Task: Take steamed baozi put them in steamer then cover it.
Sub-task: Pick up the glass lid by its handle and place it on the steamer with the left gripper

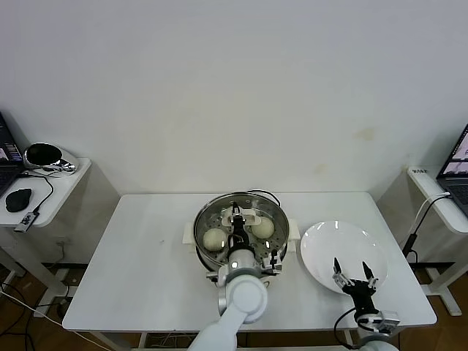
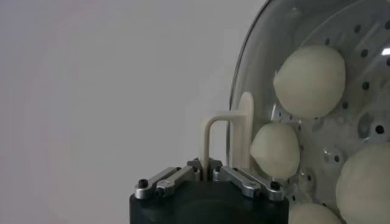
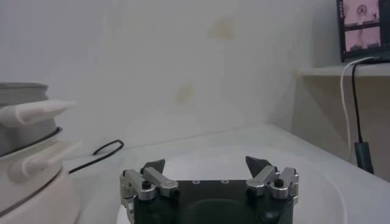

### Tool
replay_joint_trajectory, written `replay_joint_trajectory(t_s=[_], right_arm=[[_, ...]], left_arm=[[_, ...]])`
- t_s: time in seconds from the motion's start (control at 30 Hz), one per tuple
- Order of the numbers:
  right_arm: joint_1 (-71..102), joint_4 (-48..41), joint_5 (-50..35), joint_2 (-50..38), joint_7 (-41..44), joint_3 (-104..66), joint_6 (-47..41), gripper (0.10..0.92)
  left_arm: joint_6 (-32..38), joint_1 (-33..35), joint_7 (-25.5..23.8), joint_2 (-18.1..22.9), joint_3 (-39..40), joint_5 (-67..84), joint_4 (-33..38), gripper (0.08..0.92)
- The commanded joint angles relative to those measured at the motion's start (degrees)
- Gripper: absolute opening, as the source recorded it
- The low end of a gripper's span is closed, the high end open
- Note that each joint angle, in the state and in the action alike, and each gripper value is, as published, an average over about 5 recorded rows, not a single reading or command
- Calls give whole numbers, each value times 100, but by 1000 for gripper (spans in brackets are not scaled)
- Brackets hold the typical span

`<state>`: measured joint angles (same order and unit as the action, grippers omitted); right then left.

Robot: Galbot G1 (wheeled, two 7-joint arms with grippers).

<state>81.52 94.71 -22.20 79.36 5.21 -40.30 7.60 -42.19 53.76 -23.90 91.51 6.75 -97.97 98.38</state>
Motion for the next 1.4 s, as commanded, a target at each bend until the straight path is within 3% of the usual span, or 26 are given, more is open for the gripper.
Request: replay_joint_trajectory(t_s=[0.03, 0.43, 0.53, 1.2, 1.4], right_arm=[[-8, 2, -1, 4, 3, 4, 3, 823], [-8, -3, -2, 13, 8, 7, 14, 823], [-10, -5, -1, 20, 9, 10, 15, 823], [-11, -25, 2, 16, 11, 0, 30, 823], [-6, -20, 6, 18, 11, 2, 29, 823]], left_arm=[[-235, 21, -28, -6, 8, -12, -19, 142], [-233, -5, 16, -26, 27, 26, 49, 143], [-232, 3, -18, -24, 74, 50, 147, 175], [-236, 344, -315, -230, 283, 176, 1014, 748], [-236, 520, -319, -324, 344, 217, 1344, 821]])
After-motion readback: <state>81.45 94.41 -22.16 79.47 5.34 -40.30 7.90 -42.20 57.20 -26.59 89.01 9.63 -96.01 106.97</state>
